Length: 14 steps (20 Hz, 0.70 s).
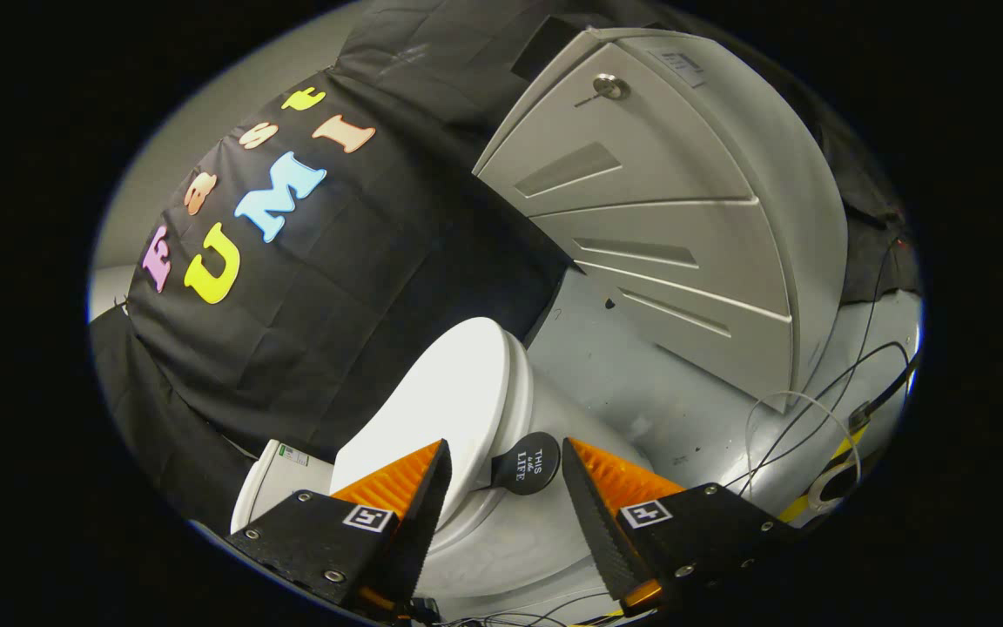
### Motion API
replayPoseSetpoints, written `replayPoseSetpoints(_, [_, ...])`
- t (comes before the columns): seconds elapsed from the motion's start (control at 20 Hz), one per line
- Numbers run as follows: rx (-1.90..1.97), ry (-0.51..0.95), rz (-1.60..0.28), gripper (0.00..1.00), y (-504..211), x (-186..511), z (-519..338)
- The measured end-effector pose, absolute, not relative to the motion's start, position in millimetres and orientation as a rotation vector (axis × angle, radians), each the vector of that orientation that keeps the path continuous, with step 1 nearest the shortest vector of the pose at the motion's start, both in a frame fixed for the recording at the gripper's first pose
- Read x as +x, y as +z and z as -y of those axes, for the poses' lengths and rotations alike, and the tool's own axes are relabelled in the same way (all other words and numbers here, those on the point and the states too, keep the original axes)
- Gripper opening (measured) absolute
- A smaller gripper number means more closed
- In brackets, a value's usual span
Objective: Open the toilet lid.
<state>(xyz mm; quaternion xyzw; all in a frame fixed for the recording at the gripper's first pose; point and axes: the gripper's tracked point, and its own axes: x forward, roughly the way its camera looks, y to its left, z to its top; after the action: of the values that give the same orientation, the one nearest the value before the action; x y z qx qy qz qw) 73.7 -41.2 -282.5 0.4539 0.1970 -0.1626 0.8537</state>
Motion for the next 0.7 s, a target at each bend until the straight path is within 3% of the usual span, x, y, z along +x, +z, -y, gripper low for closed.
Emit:
replayPoseSetpoints(0.3, [1.041,-0.372,-0.441,0.67,-302,72,38])
replayPoseSetpoints(0.4, [1.066,-0.387,-0.446,0.57,-309,71,39])
replayPoseSetpoints(0.45, [1.086,-0.386,-0.436,0.45,-308,73,40])
replayPoseSetpoints(0.6, [1.126,-0.368,-0.408,0.36,-305,82,43])
replayPoseSetpoints(0.65, [1.138,-0.369,-0.404,0.27,-307,84,46])
replayPoseSetpoints(0.7, [1.167,-0.367,-0.397,0.25,-308,84,46])
